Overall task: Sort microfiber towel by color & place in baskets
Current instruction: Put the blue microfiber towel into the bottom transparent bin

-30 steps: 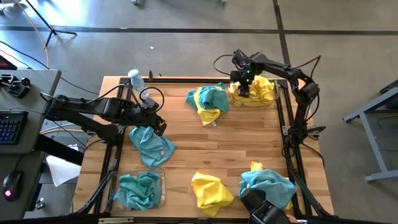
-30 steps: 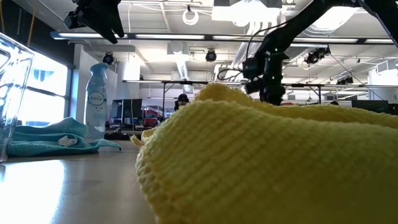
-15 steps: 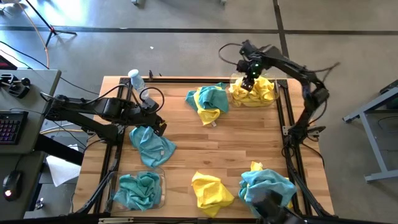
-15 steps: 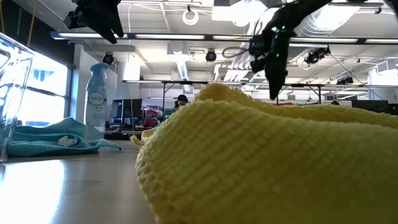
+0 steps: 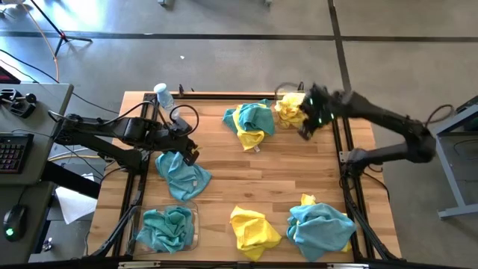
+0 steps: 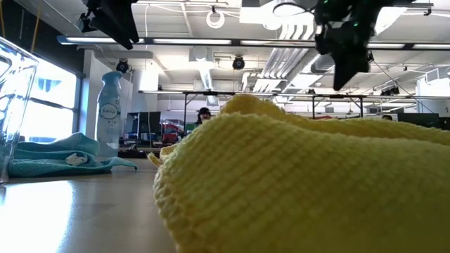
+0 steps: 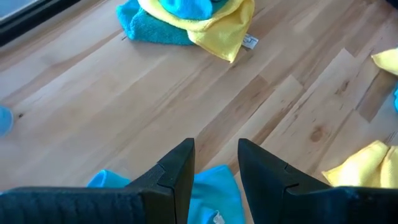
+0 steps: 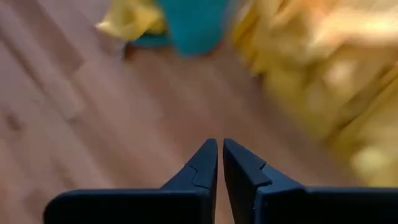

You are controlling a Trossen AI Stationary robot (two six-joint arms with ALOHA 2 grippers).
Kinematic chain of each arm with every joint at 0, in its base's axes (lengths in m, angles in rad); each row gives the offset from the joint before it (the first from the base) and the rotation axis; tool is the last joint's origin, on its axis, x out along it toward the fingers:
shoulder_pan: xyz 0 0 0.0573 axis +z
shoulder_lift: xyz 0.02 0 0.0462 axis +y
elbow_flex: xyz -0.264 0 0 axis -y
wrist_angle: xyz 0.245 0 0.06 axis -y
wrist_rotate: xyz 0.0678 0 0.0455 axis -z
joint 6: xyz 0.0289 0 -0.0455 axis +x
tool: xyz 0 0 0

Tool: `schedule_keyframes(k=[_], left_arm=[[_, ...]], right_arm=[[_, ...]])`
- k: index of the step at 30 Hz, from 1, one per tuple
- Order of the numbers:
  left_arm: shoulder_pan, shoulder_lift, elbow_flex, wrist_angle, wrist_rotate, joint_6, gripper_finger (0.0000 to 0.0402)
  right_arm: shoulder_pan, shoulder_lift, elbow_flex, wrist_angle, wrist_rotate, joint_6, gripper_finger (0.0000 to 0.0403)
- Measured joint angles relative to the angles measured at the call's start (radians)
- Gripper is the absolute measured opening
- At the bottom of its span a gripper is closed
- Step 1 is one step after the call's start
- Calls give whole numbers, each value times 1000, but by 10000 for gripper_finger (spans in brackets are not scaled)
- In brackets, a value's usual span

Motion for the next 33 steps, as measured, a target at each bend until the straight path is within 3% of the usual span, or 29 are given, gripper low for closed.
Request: schedule_keyframes(k=[7, 15, 26, 33], left_arm=[[-3, 23, 0, 1, 62, 14, 110], [-102, 137, 0, 4, 117, -15, 110], [-247, 294, 86, 5, 131, -132, 110], [-294, 425, 254, 7, 96, -136, 110]], right_arm=[[389, -168, -184, 20, 112, 559, 3], [861, -87, -145, 57, 327, 1038, 1], [1215, 83, -135, 135, 315, 1443, 0], [1331, 92, -135, 118, 297, 1505, 0]])
